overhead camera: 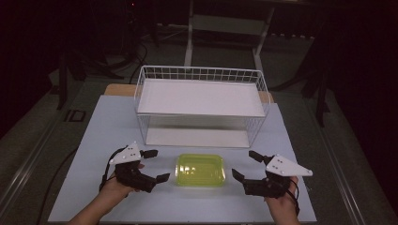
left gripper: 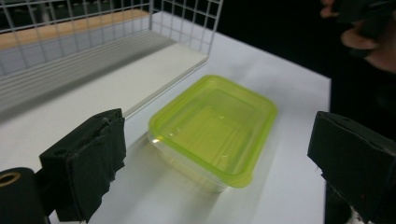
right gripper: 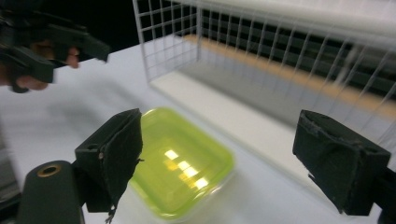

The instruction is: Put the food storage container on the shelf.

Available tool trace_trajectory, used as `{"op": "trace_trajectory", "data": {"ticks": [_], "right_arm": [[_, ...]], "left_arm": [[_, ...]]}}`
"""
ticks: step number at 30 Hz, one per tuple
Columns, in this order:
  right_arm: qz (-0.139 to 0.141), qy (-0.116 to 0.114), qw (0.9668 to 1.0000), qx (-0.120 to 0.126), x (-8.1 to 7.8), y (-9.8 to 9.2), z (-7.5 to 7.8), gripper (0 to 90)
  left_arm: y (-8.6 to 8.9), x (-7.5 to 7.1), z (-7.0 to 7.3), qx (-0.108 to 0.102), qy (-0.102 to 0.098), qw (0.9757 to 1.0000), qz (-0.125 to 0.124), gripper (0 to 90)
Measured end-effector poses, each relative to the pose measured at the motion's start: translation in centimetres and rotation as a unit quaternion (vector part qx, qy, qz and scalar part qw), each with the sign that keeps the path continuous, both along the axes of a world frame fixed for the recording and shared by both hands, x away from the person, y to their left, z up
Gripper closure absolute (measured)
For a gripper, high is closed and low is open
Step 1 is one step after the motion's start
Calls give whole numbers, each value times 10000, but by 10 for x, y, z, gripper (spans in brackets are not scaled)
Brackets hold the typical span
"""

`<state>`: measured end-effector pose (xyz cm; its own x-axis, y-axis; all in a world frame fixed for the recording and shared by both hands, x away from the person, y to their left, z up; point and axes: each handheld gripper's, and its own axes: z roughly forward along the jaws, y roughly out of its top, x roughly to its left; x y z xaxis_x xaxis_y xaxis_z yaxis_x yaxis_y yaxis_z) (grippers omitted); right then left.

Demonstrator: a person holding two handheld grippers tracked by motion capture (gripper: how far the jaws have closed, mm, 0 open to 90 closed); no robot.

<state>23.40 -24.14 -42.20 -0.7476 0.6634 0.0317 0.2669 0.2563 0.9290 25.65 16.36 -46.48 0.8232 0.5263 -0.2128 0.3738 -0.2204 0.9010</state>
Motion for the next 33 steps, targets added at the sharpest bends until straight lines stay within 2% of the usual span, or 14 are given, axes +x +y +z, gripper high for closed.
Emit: {"op": "trace_trajectory", "data": {"ticks": [2,5,10,13,14,16,17,18,21,24,27,29,32,33], "right_arm": [[5,26,10000,29,6,3,-1,157],[12,11,9999,-104,11,7,-2,156],[130,120,9996,-224,24,20,-8,112],[-35,181,9995,-269,29,29,-14,112],[68,247,9992,-304,33,31,-18,107],[-90,300,9985,-453,37,36,-24,108],[-17,353,9982,-476,39,37,-28,109],[-77,365,9979,-521,41,38,-31,124],[-136,593,9969,-507,46,39,-41,151],[-237,790,9944,-664,49,40,-54,181],[-315,940,9924,-727,52,40,-63,212],[-322,1057,9902,-849,53,41,-69,224],[-394,1113,9884,-953,53,41,-74,259],[-425,1118,9879,-982,53,42,-75,269]], "left_arm": [[-2,3,0,0,94,9999,63,48],[-8,13,0,3,420,9991,17,48],[-21,25,-4,49,451,9990,58,49],[-30,31,-9,200,533,9984,43,50],[-32,32,-11,245,558,9981,72,52],[-36,36,-16,308,655,9973,110,64],[-37,37,-19,315,678,9971,123,65],[-38,38,-20,299,701,9970,112,80],[-41,42,-28,392,876,9950,288,144],[-43,43,-36,500,1002,9931,348,150],[-45,43,-44,586,1210,9900,437,161],[-45,43,-48,599,1336,9880,493,213],[-45,43,-53,617,1425,9867,472,300],[-45,43,-55,549,1488,9864,425,334]]}}
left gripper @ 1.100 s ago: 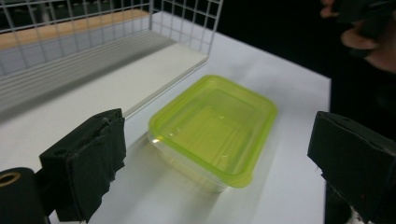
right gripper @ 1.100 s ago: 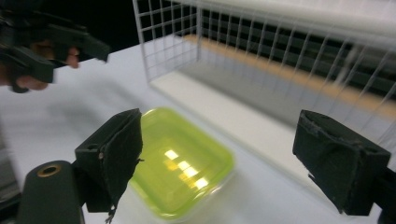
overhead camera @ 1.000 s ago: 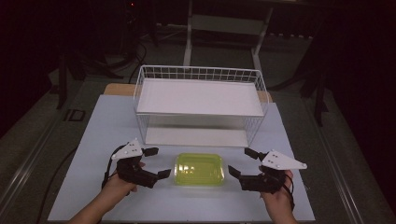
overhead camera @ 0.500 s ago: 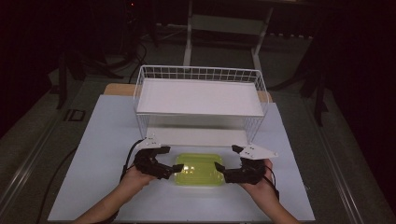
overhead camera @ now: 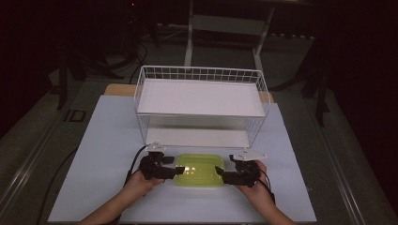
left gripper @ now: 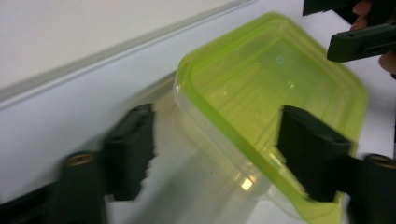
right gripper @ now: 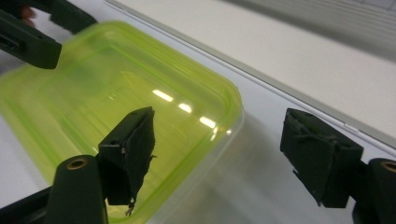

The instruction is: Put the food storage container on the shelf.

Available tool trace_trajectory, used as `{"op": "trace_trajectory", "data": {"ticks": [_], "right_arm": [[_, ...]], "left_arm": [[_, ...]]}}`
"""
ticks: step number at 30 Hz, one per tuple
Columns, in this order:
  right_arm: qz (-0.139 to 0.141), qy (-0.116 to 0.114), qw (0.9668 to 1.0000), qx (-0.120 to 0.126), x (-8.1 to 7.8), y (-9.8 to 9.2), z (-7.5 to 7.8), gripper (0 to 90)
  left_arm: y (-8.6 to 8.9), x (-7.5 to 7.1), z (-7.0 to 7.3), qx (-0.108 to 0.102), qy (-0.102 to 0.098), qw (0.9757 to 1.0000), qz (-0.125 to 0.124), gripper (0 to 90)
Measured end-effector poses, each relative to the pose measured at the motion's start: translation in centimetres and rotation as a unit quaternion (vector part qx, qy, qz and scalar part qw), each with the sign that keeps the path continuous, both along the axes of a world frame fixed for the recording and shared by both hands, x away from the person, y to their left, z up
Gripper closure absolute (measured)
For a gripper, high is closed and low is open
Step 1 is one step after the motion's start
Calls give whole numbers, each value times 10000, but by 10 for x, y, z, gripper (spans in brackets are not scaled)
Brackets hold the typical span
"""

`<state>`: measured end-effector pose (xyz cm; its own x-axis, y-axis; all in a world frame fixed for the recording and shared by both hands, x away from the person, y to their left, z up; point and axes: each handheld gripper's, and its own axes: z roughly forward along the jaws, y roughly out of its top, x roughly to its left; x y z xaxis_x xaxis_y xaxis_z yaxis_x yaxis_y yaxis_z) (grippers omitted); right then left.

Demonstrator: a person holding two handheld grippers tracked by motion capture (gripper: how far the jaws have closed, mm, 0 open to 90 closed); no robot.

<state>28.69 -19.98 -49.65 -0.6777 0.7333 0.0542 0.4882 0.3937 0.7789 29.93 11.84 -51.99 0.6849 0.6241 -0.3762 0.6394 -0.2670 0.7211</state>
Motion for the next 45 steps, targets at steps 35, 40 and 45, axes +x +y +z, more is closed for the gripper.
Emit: {"op": "trace_trajectory", "data": {"ticks": [35,40,45], "right_arm": [[-254,777,9964,240,-12,0,6,649],[-314,846,9955,300,-13,0,7,661],[-317,894,9951,289,-14,0,9,670]], "left_arm": [[-2,-21,6,-156,51,9999,52,665],[-2,-24,6,-143,71,9999,68,675],[-3,-25,7,-139,81,9998,91,687]]}}
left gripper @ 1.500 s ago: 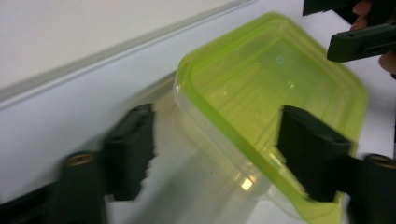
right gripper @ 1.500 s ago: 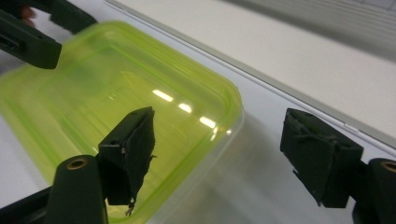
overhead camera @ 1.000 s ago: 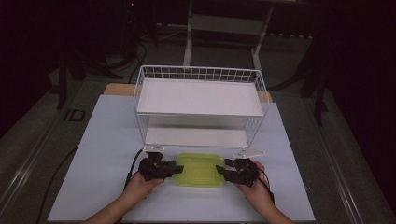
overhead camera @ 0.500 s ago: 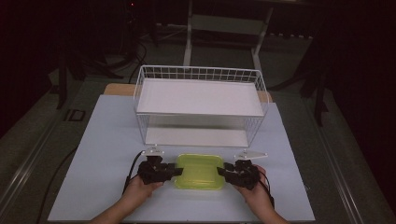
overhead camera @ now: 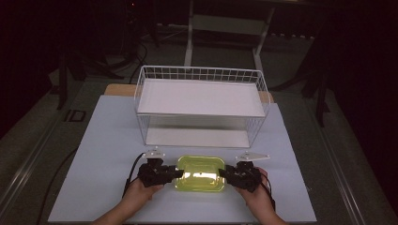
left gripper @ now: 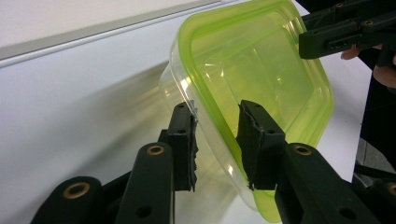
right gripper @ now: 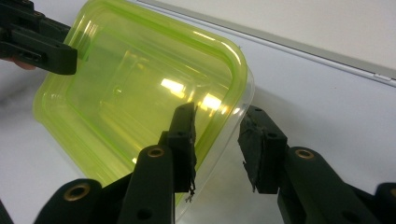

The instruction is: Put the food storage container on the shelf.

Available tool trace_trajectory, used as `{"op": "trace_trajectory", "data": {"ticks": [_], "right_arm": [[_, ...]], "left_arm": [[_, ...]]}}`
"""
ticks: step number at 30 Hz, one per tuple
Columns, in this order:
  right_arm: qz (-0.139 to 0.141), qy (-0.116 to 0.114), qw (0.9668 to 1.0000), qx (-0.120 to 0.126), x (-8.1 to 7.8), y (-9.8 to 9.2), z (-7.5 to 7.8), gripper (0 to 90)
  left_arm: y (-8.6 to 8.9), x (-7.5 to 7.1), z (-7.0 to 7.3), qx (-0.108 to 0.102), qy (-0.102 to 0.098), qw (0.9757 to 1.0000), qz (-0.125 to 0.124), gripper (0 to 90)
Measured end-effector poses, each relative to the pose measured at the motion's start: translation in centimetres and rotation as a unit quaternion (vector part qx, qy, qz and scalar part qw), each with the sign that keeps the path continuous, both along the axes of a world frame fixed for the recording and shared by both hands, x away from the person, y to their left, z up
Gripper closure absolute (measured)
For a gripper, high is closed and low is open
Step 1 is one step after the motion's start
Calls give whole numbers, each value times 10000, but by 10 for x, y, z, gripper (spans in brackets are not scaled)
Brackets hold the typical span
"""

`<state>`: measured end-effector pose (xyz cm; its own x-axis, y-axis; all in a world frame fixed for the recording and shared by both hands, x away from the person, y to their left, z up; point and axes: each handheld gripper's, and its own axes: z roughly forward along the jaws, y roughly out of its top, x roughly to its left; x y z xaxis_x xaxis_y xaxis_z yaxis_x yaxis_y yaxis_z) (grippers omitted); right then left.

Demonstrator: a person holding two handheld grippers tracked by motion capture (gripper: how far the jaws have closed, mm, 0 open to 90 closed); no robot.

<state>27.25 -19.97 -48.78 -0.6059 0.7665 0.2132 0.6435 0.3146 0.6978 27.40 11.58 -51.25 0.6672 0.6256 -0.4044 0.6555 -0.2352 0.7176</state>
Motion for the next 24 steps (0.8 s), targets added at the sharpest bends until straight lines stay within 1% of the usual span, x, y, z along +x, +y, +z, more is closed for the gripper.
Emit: {"op": "trace_trajectory", "data": {"ticks": [4,6,9,11,13,14,16,19,21,24], "right_arm": [[-12,59,10000,58,-1,-1,1,682],[-28,133,9998,138,-2,-2,1,693],[-19,161,9996,234,-4,-3,3,723],[-28,127,9995,293,-5,-2,5,762],[-42,-6,9998,212,-6,0,8,765],[-60,-2,9997,245,-5,0,9,767],[-65,-12,9996,287,-3,0,10,767],[-77,-103,9991,398,-1,1,17,766],[-97,-213,9987,456,3,3,23,766],[-133,-309,9981,513,11,6,32,764]], "left_arm": [[0,-2,1,-10,52,10000,36,703],[-1,-3,3,8,80,9999,77,711],[1,-5,5,-51,94,9999,106,747],[1,-6,7,-5,65,9999,143,787],[1,-6,7,-31,97,9997,210,800],[1,-6,7,-48,113,9997,217,802],[3,-6,12,-99,22,9996,260,803],[7,-4,23,-221,-131,9991,324,807],[9,0,31,-244,-253,9986,389,808],[12,5,41,-221,-436,9977,466,808]]}}
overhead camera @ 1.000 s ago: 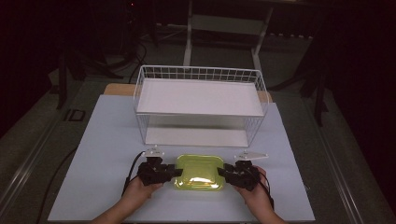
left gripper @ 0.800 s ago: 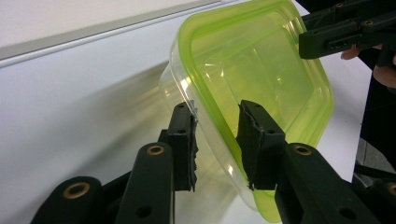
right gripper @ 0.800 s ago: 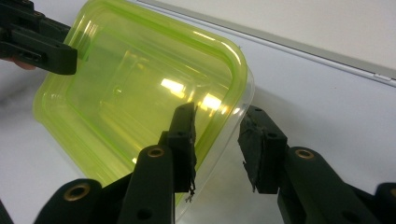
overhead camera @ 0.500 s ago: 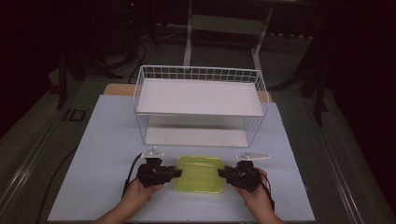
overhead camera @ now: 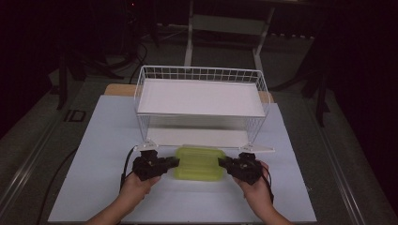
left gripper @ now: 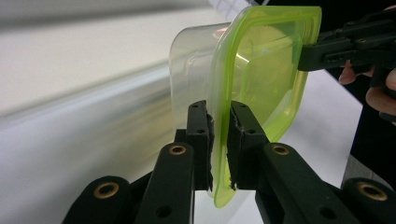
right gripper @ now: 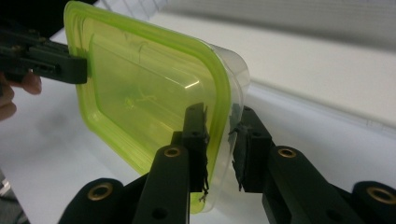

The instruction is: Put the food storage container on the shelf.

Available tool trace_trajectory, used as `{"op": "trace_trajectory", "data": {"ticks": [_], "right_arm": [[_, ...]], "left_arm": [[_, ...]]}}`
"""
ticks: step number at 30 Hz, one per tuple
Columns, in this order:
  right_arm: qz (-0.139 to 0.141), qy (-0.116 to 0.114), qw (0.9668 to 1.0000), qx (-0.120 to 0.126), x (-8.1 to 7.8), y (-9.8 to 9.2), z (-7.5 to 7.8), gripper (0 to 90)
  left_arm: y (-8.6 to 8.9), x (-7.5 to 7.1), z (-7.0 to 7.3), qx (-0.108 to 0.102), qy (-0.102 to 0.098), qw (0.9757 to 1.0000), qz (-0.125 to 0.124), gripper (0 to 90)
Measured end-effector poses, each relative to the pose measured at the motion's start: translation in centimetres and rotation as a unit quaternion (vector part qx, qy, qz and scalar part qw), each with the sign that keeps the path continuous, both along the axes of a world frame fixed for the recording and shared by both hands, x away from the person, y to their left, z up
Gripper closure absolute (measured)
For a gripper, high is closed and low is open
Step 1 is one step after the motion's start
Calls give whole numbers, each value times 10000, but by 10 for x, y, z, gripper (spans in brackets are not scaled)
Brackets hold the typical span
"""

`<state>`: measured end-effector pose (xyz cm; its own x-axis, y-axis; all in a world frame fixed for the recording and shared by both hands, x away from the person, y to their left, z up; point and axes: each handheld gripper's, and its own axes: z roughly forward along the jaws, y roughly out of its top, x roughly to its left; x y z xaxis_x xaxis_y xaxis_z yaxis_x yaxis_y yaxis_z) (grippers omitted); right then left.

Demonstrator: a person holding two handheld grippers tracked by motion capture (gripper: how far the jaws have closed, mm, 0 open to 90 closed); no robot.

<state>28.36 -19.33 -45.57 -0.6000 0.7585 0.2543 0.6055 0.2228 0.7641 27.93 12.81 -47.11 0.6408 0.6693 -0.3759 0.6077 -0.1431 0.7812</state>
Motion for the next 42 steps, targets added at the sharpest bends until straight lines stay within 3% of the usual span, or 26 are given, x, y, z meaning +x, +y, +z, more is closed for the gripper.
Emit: {"op": "trace_trajectory", "data": {"ticks": [7,12,20,32,34,37,39,42], "right_arm": [[-40,-37,10000,1,26,12,8,760],[-78,-15,10000,-37,38,16,6,759],[-209,103,9997,-125,62,24,-10,755],[-398,-151,9987,-269,80,25,-17,750],[-454,-188,9984,-275,82,25,-18,748],[-477,-163,9987,-105,86,22,-21,749],[-492,-237,9984,-110,86,22,-22,745],[-501,-367,9980,-123,86,22,-24,735]], "left_arm": [[7,20,7,88,-67,9998,170,810],[8,34,-1,73,38,9997,240,809],[9,54,-16,178,164,9992,325,808],[3,76,-28,110,220,9986,468,806],[3,78,-30,1,257,9985,490,805],[3,80,-29,-8,214,9986,490,803],[2,80,-30,47,77,9988,489,799],[2,82,-31,-9,22,9985,550,793]]}}
